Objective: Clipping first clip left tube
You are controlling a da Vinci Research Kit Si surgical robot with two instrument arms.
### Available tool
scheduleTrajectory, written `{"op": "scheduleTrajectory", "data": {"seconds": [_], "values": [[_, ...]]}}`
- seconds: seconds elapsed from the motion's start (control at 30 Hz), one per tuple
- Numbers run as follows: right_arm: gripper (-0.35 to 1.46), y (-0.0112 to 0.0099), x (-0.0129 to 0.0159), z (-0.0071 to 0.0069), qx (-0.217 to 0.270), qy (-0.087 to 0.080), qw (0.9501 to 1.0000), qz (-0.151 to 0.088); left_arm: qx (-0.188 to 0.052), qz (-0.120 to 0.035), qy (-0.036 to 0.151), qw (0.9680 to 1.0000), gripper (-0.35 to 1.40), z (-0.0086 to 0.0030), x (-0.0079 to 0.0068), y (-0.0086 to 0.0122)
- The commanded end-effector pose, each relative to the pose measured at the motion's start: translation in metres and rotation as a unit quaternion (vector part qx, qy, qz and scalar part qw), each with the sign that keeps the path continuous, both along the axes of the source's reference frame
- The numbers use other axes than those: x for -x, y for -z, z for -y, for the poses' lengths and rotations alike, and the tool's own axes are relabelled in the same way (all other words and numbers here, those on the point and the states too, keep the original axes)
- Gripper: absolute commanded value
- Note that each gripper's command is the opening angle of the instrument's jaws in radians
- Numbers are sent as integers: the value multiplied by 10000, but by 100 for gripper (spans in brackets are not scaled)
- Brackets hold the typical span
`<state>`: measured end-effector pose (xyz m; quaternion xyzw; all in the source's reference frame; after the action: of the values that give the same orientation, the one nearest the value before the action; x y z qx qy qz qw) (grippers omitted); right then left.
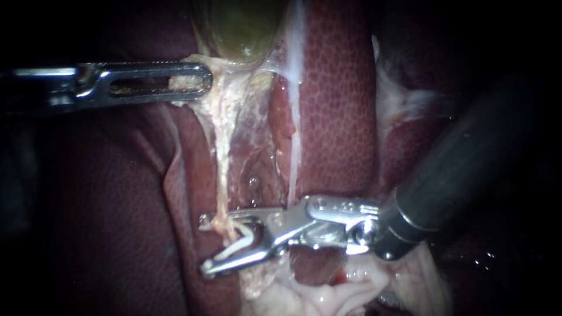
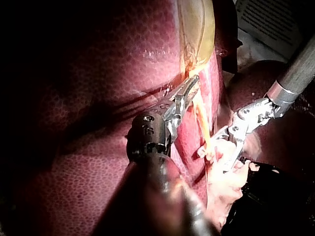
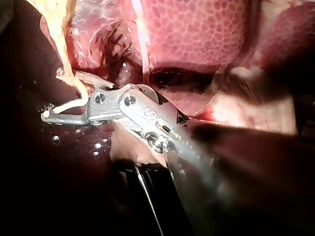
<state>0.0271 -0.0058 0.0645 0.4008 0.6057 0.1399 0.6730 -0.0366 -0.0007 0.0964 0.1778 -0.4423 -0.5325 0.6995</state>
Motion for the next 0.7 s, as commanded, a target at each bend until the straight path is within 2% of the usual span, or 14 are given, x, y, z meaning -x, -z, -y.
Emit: {"op": "scheduleTrajectory", "data": {"seconds": [0.03, 0.27, 0.7], "values": [[60, 0, -1, -1, -4, -20, 10000, -28, 0, -1, 1, 10000, -35, 0, 0, 0], [59, 1, -9, -11, -64, -180, 9997, -156, 0, -2, 3, 10000, -35, 0, 0, 1], [52, 1, -10, -19, -92, -229, 9995, -182, 0, -4, 5, 10000, -35, 1, 1, 1]]}}
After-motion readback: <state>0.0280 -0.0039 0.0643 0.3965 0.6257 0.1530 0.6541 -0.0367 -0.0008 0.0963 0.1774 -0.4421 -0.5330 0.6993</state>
